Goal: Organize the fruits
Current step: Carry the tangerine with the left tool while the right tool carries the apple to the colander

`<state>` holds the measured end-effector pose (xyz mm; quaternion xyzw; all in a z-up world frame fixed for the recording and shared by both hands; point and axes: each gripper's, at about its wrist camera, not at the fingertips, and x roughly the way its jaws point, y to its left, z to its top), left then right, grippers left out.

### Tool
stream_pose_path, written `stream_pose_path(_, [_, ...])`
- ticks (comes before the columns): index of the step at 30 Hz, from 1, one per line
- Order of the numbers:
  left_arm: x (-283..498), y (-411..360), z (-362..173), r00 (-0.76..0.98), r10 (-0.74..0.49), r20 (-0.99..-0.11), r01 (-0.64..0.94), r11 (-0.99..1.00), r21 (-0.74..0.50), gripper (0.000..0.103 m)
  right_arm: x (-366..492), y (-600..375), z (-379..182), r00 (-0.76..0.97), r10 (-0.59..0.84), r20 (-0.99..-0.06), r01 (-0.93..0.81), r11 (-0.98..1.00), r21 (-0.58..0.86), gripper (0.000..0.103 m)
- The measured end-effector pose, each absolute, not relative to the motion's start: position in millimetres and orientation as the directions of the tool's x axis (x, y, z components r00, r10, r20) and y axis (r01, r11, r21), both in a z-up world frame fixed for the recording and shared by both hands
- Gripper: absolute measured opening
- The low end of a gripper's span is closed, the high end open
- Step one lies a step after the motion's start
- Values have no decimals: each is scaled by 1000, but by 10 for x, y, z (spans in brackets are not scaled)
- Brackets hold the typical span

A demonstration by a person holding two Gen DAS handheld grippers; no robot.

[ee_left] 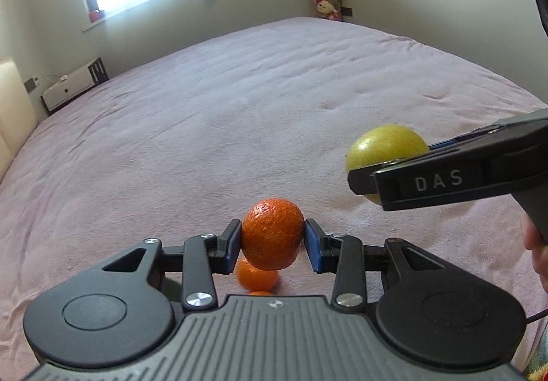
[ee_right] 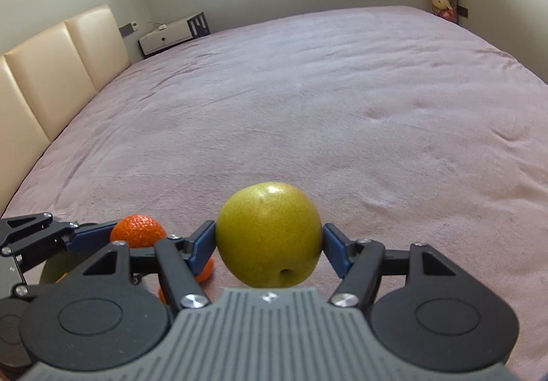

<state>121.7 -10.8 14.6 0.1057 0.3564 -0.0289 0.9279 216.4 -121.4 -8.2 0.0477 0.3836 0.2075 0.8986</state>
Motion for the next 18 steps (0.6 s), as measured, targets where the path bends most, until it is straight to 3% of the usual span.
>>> stream_pose_path(9, [987, 507, 458, 732, 63, -679, -61, 998, 26, 44, 1831, -920, 183, 601, 511, -615, -484, 844, 230, 65])
stream_pose_path(18, [895, 1355, 337, 638, 38, -769, -277, 943, -183, 44, 1575, -462, 188, 522, 619, -586, -655, 731, 189, 65])
